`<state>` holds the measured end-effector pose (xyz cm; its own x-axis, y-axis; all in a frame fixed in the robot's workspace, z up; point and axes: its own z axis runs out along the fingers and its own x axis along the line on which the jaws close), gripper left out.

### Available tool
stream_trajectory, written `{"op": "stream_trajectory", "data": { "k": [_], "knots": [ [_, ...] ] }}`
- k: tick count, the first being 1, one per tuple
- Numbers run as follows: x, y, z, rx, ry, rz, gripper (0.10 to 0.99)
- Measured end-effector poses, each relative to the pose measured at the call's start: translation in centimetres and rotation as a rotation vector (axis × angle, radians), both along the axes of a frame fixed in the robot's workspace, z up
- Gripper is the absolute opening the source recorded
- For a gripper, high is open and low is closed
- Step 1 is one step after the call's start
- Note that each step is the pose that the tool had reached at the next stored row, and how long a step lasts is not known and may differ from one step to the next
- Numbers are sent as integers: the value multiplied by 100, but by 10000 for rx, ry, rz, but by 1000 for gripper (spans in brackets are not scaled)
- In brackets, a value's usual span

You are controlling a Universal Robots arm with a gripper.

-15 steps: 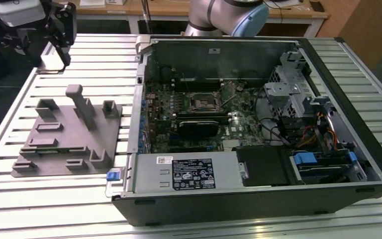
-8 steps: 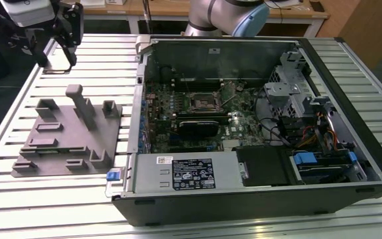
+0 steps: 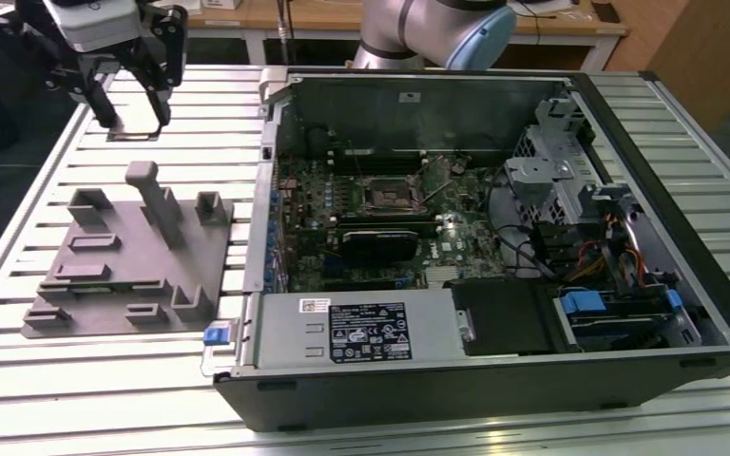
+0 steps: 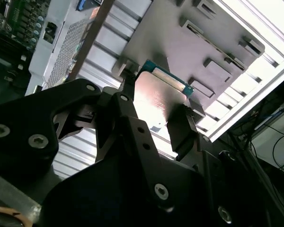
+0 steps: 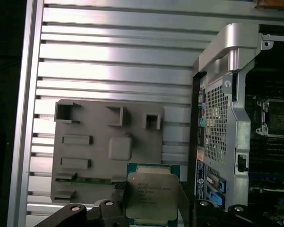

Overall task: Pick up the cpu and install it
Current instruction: 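Pick up the cpu and move it towards the insertion slot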

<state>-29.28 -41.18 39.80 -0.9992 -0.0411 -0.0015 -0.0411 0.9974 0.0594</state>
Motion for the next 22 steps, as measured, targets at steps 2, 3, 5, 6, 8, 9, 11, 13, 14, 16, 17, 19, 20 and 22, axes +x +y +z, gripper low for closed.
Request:
{"op": "stream_trajectory", "data": {
  "k": [2, 3, 5, 6, 8, 9, 11, 13, 14, 16, 17, 19, 20, 22],
  "knots": [
    [51, 0, -1, 4, 0, 0, 525],
    [73, 0, -1, 5, 0, 0, 525],
    [109, 0, -1, 5, 1, 0, 525],
    [125, 0, -1, 6, 1, -1, 525],
    [160, 0, -1, 8, 1, -1, 525],
    [173, 0, -2, 10, 0, 0, 525],
    [196, 0, -2, 14, 1, 0, 525],
    [210, 0, -3, 24, 1, 0, 525],
    [217, 0, -3, 28, 0, 0, 525],
    [231, 0, -4, 40, 1, 0, 525],
    [236, 0, -5, 45, 0, 0, 525],
    [246, 0, -5, 50, 1, 0, 525],
    [250, 0, -5, 53, 1, 0, 525],
    [257, 0, -6, 56, 0, -1, 525]
  ]
}}
